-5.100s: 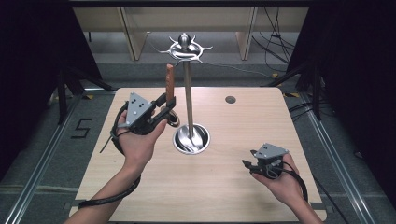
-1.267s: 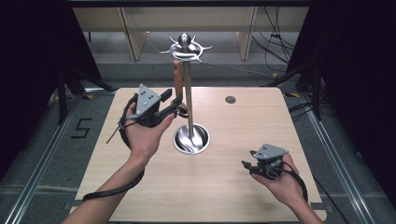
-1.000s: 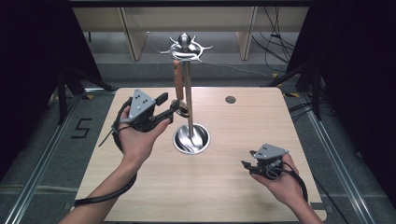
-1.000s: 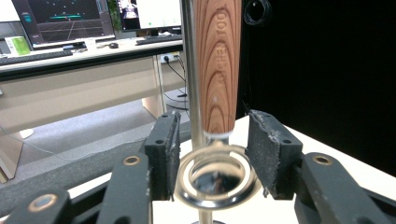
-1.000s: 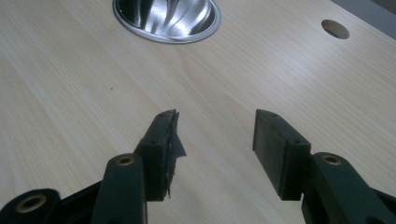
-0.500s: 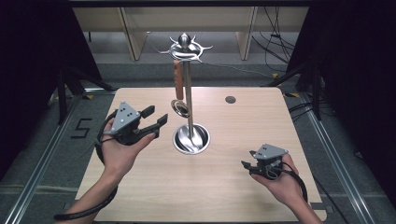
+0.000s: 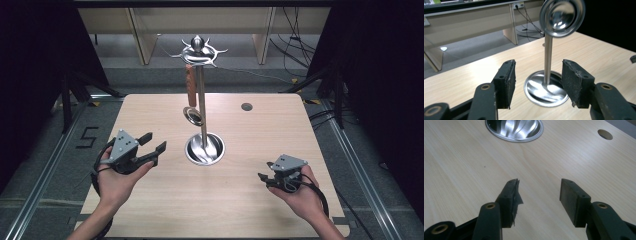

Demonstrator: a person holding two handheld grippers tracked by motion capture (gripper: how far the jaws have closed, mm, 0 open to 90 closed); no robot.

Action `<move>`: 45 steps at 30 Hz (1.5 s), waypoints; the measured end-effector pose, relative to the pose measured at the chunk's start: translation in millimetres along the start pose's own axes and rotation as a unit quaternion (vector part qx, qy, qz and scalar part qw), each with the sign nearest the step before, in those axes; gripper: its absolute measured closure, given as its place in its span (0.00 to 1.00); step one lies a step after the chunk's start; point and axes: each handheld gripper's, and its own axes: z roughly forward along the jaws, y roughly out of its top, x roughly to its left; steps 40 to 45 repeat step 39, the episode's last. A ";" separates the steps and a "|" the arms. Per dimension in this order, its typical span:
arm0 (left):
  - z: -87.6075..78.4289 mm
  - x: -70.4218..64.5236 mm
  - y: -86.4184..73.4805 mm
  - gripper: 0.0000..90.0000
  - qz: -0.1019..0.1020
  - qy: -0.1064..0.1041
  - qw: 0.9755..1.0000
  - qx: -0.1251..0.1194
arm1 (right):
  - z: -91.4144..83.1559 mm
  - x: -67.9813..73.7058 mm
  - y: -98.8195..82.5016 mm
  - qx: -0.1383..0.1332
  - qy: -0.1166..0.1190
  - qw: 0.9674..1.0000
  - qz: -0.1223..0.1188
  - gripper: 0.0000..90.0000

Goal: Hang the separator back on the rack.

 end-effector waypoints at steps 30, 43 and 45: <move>-1.7 57.5 -101.2 0.47 -0.071 0.020 0.990 0.121 | 4.5 -3.0 -1.3 0.003 0.009 1.000 -0.009 0.55; -1.6 65.2 -103.4 0.44 -0.082 0.015 0.990 0.117 | 5.6 -5.3 -2.9 0.002 0.009 1.000 -0.004 0.54; -1.6 65.2 -103.4 0.44 -0.082 0.015 0.990 0.117 | 5.6 -5.3 -2.9 0.002 0.009 1.000 -0.004 0.54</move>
